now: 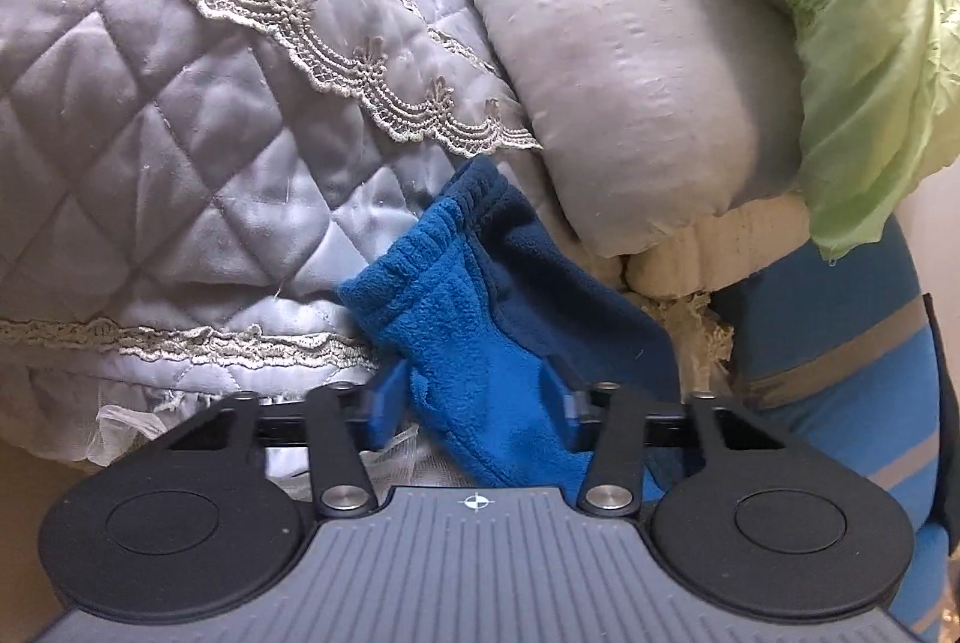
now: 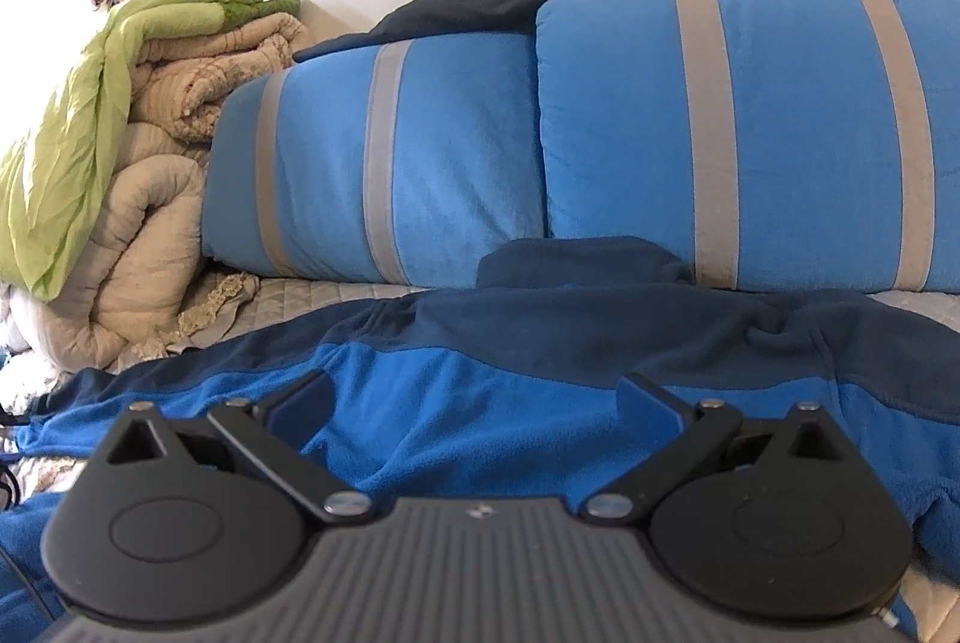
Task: Fold clothes
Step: 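Grasp the blue fleece sleeve cuff with the left gripper, then lift the cuff with the left gripper and carry it over the hoodie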
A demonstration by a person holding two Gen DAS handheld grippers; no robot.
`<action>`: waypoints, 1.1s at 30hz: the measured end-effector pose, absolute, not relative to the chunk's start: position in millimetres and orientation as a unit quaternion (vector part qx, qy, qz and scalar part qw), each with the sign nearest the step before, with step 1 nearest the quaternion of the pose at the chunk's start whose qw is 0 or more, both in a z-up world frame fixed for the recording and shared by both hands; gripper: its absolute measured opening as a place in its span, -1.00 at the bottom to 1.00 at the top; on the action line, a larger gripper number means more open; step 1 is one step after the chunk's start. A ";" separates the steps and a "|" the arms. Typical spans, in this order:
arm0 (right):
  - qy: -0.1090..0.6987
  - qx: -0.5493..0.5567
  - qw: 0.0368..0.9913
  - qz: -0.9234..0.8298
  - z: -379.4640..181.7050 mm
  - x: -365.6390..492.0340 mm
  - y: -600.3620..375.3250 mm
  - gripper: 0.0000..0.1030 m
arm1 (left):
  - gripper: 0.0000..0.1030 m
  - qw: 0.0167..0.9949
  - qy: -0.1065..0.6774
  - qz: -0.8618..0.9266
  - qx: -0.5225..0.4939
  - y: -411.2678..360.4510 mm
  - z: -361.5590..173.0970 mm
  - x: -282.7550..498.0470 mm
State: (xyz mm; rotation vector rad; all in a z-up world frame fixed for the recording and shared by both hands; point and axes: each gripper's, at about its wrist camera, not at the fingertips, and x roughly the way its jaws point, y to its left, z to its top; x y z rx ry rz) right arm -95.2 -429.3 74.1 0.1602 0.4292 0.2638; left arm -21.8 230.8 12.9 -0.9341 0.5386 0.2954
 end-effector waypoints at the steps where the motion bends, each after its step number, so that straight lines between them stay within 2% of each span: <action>1: 0.213 0.077 0.965 0.131 73.8 -95.2 -428.6 1.00 | -0.55 0.849 0.254 0.144 -0.441 231.1 13.5 -21.9; 2: 0.213 0.074 0.965 0.131 73.5 -95.3 -428.1 1.00 | -0.76 0.849 0.251 0.154 -0.440 231.8 14.5 -23.0; 6: 0.217 0.072 0.965 0.131 72.5 -94.1 -427.6 1.00 | -0.82 0.854 0.229 0.181 -0.430 226.6 27.5 -28.5; 22: 0.244 0.032 0.962 0.118 64.2 -88.8 -415.8 1.00 | -0.83 0.949 0.199 0.190 -0.152 125.1 133.4 -18.8; 33: 0.265 0.014 0.957 0.115 57.7 -85.7 -411.0 1.00 | -0.84 0.977 0.170 0.113 -0.067 39.7 193.7 -1.9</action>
